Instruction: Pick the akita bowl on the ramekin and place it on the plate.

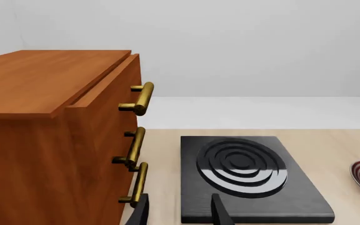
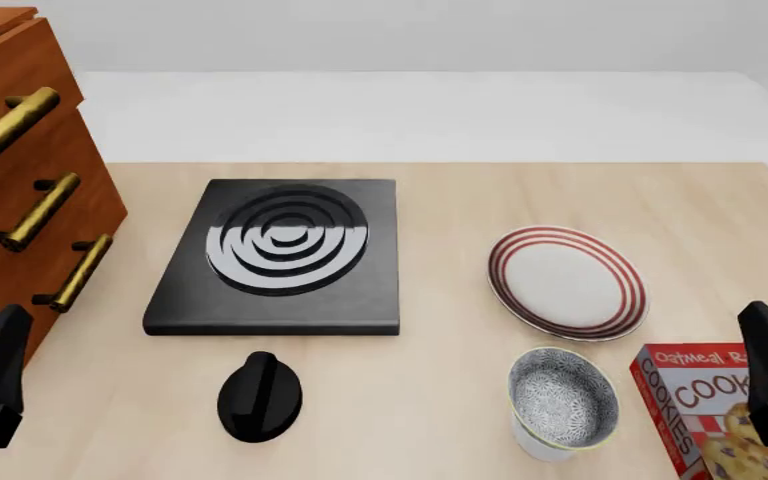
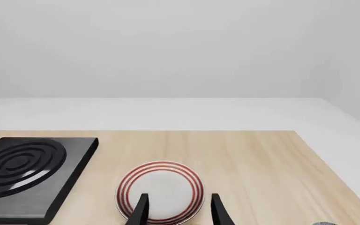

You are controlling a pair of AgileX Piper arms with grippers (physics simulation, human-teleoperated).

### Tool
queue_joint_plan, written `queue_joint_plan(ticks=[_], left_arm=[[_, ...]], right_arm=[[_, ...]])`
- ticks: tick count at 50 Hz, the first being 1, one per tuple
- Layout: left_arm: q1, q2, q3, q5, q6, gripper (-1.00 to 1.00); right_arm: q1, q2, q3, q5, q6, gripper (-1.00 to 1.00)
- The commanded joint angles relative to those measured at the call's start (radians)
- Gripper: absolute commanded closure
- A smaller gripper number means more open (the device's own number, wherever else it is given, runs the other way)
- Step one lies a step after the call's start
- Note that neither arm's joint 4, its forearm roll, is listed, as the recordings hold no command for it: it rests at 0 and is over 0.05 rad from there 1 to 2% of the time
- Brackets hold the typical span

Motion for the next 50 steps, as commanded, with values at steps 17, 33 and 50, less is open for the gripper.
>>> queue_joint_plan(ticks=[17,33,50], left_arm=[[0.000,0.004,-0.003,-0.001,0.000,-1.00],[0.000,0.005,-0.003,-0.001,0.000,-1.00],[0.000,0.005,-0.003,-0.001,0.000,-1.00]], right_arm=[[0.005,0.108,0.012,-0.063,-0.001,-1.00],[0.036,0.313,-0.156,-0.068,-0.043,-1.00],[0.228,0.572,-0.588,0.218,-0.102,-1.00]])
